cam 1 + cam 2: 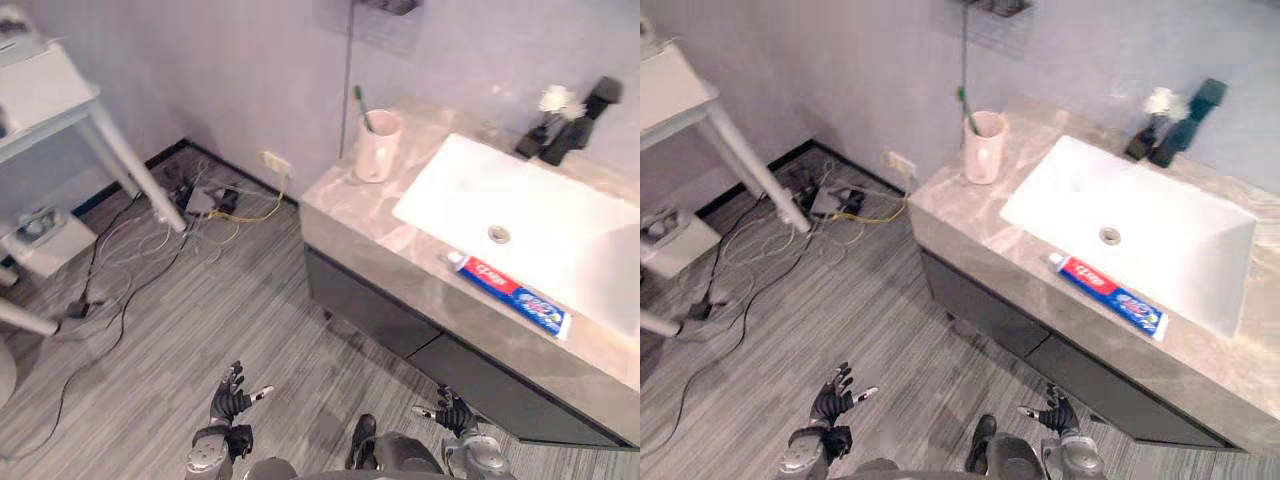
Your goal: Organize washtable
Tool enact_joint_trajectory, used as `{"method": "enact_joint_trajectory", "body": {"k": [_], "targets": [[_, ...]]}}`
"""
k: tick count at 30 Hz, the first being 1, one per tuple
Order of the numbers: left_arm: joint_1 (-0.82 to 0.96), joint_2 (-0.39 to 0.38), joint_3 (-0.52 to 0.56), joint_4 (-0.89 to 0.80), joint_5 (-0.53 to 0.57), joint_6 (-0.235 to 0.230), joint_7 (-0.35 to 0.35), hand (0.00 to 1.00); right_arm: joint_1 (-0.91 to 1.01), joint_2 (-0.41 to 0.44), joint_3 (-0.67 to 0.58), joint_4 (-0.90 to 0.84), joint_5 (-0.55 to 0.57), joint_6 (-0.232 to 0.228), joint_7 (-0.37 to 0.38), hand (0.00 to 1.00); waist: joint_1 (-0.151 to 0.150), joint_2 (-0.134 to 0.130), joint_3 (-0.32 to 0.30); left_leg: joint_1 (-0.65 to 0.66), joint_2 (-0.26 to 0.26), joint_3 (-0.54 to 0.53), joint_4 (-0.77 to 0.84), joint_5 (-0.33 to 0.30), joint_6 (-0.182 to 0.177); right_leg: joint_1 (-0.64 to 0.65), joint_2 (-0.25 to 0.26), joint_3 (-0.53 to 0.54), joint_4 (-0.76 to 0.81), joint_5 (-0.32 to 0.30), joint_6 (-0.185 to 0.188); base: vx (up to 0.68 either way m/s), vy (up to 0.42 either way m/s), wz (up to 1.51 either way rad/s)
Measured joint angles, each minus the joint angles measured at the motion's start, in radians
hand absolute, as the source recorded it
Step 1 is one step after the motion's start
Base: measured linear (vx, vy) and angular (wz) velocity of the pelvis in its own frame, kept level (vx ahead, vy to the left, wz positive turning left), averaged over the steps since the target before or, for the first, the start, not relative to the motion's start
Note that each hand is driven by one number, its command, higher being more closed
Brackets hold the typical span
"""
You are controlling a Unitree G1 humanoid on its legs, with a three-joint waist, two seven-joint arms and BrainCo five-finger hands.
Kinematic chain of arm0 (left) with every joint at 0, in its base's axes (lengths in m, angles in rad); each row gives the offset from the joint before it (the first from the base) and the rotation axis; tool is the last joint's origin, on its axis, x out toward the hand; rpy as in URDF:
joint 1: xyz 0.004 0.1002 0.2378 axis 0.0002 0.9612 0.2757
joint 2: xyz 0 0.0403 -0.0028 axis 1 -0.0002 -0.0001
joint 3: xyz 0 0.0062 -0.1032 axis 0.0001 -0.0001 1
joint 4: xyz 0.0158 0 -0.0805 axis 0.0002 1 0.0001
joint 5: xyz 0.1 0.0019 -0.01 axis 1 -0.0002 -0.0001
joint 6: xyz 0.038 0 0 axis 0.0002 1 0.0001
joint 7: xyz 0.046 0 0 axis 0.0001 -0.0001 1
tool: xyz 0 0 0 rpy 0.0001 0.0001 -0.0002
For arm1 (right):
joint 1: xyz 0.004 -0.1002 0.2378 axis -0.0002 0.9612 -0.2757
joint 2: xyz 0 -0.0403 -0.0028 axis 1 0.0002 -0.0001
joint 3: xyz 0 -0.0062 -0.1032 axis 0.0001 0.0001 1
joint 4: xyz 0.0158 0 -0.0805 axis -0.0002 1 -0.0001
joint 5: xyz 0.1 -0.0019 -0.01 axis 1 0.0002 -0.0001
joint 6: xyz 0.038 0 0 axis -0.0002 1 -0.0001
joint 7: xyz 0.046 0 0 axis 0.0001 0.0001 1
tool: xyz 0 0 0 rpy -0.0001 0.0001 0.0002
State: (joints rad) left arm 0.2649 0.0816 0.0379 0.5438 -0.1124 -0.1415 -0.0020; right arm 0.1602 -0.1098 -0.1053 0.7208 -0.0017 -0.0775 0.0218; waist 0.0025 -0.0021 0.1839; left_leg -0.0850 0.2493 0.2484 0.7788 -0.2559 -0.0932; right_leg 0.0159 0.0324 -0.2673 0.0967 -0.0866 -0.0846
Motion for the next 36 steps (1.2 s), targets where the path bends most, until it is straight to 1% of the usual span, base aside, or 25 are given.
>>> {"method": "enact_joint_trajectory", "body": {"k": [1,2,3,4,5,6,7,8,10,11,12,13,17,19,21,22,23,25,26,27,28,29,31,33,36], "targets": [[-0.002,-0.002,-0.001,0.000,0.000,-0.001,0.000,0.00,-0.004,-0.001,-0.003,0.000,0.002,0.000,0.000,0.00,0.003,0.001,0.000,-0.015,-0.020,-0.027,-0.038,-0.012,0.000,0.000,-0.002,0.021,0.001,0.004,-0.005,0.19,0.066,-1.24],[-0.001,-0.008,-0.002,0.000,0.000,-0.002,0.001,0.00,-0.010,0.000,-0.004,-0.002,0.005,0.000,-0.001,0.00,0.015,-0.004,0.002,-0.044,-0.077,-0.135,-0.174,-0.020,0.005,0.004,-0.001,0.083,0.006,0.002,0.002,0.12,0.059,-0.96],[0.000,-0.010,-0.001,0.000,0.000,-0.002,0.002,0.00,-0.011,0.000,-0.004,-0.002,0.006,0.000,-0.001,0.00,0.016,-0.004,0.002,-0.045,-0.085,-0.157,-0.198,-0.020,0.005,0.006,-0.001,0.095,0.007,0.002,0.004,0.19,0.156,-1.33],[0.008,-0.022,0.001,0.000,0.001,-0.002,0.002,0.00,-0.012,0.006,-0.004,-0.015,0.009,0.000,-0.002,0.00,0.017,-0.002,0.003,-0.045,-0.125,-0.264,-0.302,-0.017,0.001,0.020,-0.001,0.148,0.012,0.000,0.020,0.13,0.144,-0.81],[0.010,-0.025,0.000,0.000,0.001,-0.002,0.002,0.00,-0.011,0.006,-0.003,-0.022,0.009,0.000,-0.002,0.00,0.017,-0.002,0.003,-0.044,-0.132,-0.285,-0.325,-0.017,0.000,0.021,-0.001,0.160,0.016,0.000,0.024,0.18,0.236,-1.12],[0.017,-0.037,-0.002,0.000,0.001,-0.003,0.003,0.00,-0.004,0.005,-0.003,-0.052,0.009,-0.002,-0.002,0.00,0.016,0.014,-0.005,-0.033,-0.148,-0.358,-0.414,-0.003,-0.010,0.017,0.005,0.198,0.028,-0.008,0.041,0.13,0.232,-1.05],[0.023,-0.044,-0.004,0.002,0.001,-0.006,0.004,0.00,0.006,0.007,-0.002,-0.071,0.009,-0.003,-0.004,0.00,0.016,0.032,-0.016,-0.016,-0.146,-0.368,-0.430,0.067,0.006,0.018,0.015,0.238,0.038,-0.019,0.058,0.14,0.252,-1.15],[0.023,-0.039,-0.003,0.002,0.002,-0.007,0.004,0.00,0.006,0.018,-0.001,-0.077,0.008,-0.003,-0.004,0.00,0.017,0.023,-0.021,-0.002,-0.147,-0.340,-0.432,0.063,0.014,0.022,0.009,0.263,0.038,-0.021,0.069,0.16,0.246,-0.97],[0.021,-0.026,-0.001,0.002,0.007,-0.022,0.004,0.00,0.030,0.051,0.005,-0.122,0.007,-0.004,-0.003,0.00,0.015,-0.013,-0.041,0.025,-0.157,-0.259,-0.457,0.048,0.037,0.018,-0.017,0.319,0.036,-0.026,0.096,0.16,0.215,-0.74],[0.020,-0.021,-0.002,0.002,0.009,-0.022,0.004,0.00,0.031,0.056,0.005,-0.122,0.003,-0.003,-0.003,0.00,0.016,-0.015,-0.044,0.032,-0.159,-0.241,-0.462,0.045,0.042,0.016,-0.021,0.334,0.036,-0.028,0.101,0.15,0.184,-0.71],[0.018,-0.016,-0.001,0.003,0.009,-0.022,0.004,0.00,0.032,0.064,0.006,-0.122,0.000,-0.003,-0.003,0.00,0.016,-0.026,-0.052,0.048,-0.164,-0.215,-0.470,0.037,0.053,0.017,-0.028,0.356,0.033,-0.031,0.110,0.15,0.161,-0.62],[0.014,-0.016,-0.002,0.012,0.010,-0.022,0.004,0.00,0.032,0.065,0.010,-0.120,-0.001,-0.003,-0.003,0.00,0.016,-0.032,-0.056,0.068,-0.170,-0.194,-0.485,0.034,0.058,0.024,-0.036,0.364,0.025,-0.028,0.114,0.15,0.147,-0.53],[-0.007,-0.016,-0.004,0.047,0.011,-0.022,0.003,0.00,0.030,0.063,0.011,-0.106,-0.005,-0.003,-0.003,0.00,0.013,-0.035,-0.062,0.109,-0.185,-0.162,-0.524,0.034,0.059,0.033,-0.051,0.382,0.011,-0.028,0.122,0.14,0.091,-0.31],[-0.010,-0.017,-0.008,0.054,0.011,-0.022,0.003,0.00,0.025,0.062,0.012,-0.082,-0.009,-0.003,-0.003,0.00,0.014,-0.025,-0.061,0.119,-0.186,-0.157,-0.530,0.034,0.059,0.029,-0.050,0.386,0.024,-0.031,0.127,0.09,0.020,-0.21],[-0.005,-0.019,-0.008,0.056,0.011,-0.022,0.005,0.00,0.005,0.048,0.031,-0.044,-0.016,-0.001,-0.004,0.00,0.017,-0.002,-0.061,0.133,-0.186,-0.154,-0.531,0.033,0.061,-0.007,-0.042,0.396,0.100,-0.046,0.149,0.06,-0.016,-0.37],[-0.004,-0.018,-0.008,0.057,0.011,-0.022,0.005,0.00,-0.005,0.043,0.037,-0.032,-0.019,0.000,-0.003,0.00,0.018,0.004,-0.061,0.136,-0.185,-0.154,-0.531,0.033,0.061,-0.020,-0.038,0.393,0.131,-0.050,0.155,0.02,-0.028,-0.34],[-0.005,-0.015,-0.007,0.057,0.011,-0.022,0.008,0.00,-0.020,0.038,0.044,-0.020,-0.023,0.001,-0.004,0.00,0.015,0.011,-0.057,0.142,-0.182,-0.154,-0.531,0.032,0.061,-0.052,-0.038,0.373,0.198,-0.061,0.173,-0.01,-0.034,-0.19],[-0.012,-0.012,-0.007,0.069,0.010,-0.022,0.010,0.00,-0.033,0.033,0.046,-0.001,-0.029,0.000,-0.004,0.00,0.014,0.014,-0.055,0.159,-0.181,-0.152,-0.539,0.031,0.064,-0.088,-0.055,0.301,0.264,-0.071,0.185,-0.06,-0.040,-0.10],[-0.010,-0.002,-0.008,0.076,0.010,-0.022,0.010,0.00,-0.039,0.030,0.048,0.011,-0.031,0.001,-0.004,0.00,0.014,0.010,-0.056,0.165,-0.193,-0.144,-0.558,0.028,0.070,-0.091,-0.086,0.225,0.262,-0.100,0.155,-0.06,-0.025,-0.04],[-0.009,0.002,-0.008,0.077,0.010,-0.022,0.010,0.00,-0.038,0.030,0.049,0.011,-0.031,0.001,-0.004,0.00,0.014,0.003,-0.057,0.164,-0.201,-0.142,-0.560,0.028,0.070,-0.090,-0.093,0.218,0.256,-0.107,0.146,-0.05,-0.034,-0.13],[-0.012,0.003,-0.007,0.089,0.009,-0.021,0.012,0.00,-0.038,0.019,0.049,0.013,-0.032,0.001,-0.003,0.00,0.019,-0.013,-0.063,0.161,-0.209,-0.140,-0.558,0.027,0.070,-0.077,-0.097,0.211,0.212,-0.116,0.131,-0.04,-0.024,-0.12],[-0.012,0.002,-0.007,0.098,0.010,-0.021,0.013,0.00,-0.039,0.011,0.048,0.016,-0.031,0.001,-0.004,0.00,0.020,-0.001,-0.065,0.155,-0.205,-0.145,-0.553,0.028,0.070,-0.069,-0.091,0.209,0.190,-0.099,0.132,-0.05,-0.021,-0.09],[-0.001,0.001,-0.005,0.116,0.010,-0.021,0.024,0.00,-0.039,-0.017,0.048,0.040,-0.031,0.000,-0.005,0.00,0.015,0.025,-0.076,0.144,-0.188,-0.144,-0.555,0.028,0.070,-0.036,-0.067,0.210,0.088,-0.040,0.128,-0.04,0.005,-0.08],[0.000,0.001,0.006,0.118,0.009,-0.021,0.027,0.00,-0.036,-0.025,0.046,0.053,-0.030,0.002,-0.005,0.00,0.016,0.031,-0.080,0.134,-0.180,-0.147,-0.564,0.028,0.069,-0.013,-0.056,0.207,0.017,0.000,0.124,-0.02,0.000,-0.07],[-0.004,0.003,0.013,0.128,0.008,-0.022,0.027,0.00,-0.036,-0.026,0.044,0.053,-0.027,0.002,-0.006,0.00,0.014,0.027,-0.079,0.135,-0.179,-0.154,-0.580,0.037,0.063,0.027,-0.049,0.196,-0.076,0.052,0.121,0.01,-0.001,0.03]]}}
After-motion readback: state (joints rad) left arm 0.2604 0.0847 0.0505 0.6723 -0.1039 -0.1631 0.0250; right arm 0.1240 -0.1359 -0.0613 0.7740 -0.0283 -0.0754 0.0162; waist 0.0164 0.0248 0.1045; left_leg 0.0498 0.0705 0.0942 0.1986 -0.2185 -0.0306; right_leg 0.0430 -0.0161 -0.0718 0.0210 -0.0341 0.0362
